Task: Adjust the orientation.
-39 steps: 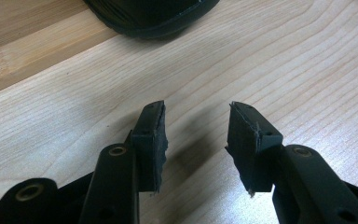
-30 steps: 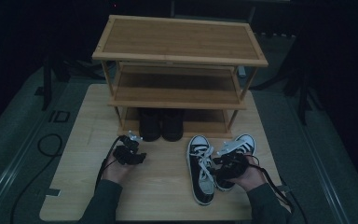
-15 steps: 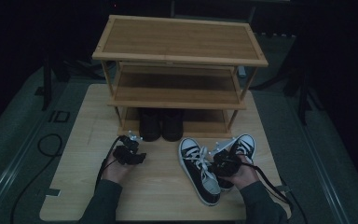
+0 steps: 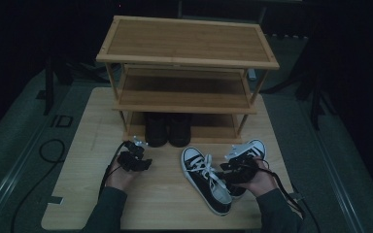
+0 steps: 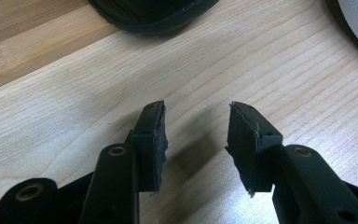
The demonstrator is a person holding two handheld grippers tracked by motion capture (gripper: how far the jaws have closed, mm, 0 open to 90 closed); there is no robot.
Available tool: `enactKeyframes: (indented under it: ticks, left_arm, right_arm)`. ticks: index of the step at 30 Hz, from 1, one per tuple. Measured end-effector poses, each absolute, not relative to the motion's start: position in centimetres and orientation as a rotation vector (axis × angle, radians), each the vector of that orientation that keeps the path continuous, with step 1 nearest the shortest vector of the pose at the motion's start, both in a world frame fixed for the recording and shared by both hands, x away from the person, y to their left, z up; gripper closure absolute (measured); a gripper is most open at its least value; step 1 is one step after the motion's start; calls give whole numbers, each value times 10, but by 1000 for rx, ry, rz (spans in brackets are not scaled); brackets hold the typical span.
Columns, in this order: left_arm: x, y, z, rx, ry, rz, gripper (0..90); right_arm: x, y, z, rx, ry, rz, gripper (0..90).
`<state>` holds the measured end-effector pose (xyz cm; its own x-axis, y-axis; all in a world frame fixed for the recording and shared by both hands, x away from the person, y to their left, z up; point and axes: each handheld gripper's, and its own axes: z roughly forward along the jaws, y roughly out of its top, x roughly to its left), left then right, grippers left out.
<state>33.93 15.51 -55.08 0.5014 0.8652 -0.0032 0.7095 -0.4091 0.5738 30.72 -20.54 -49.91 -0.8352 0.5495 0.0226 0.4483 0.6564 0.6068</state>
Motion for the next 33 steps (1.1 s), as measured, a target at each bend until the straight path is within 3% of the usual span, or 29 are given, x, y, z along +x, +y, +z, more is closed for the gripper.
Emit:
enactKeyframes:
  ticks: [12,33]
  left_arm:
    - [339,155,-551,2235,1290,402,572]
    - [341,156,-553,2231,1299,392,570]
  right_arm:
    - [306,-230,-479,888,2615,969,532]
    - [312,-255,-478,1006,2462,840,367]
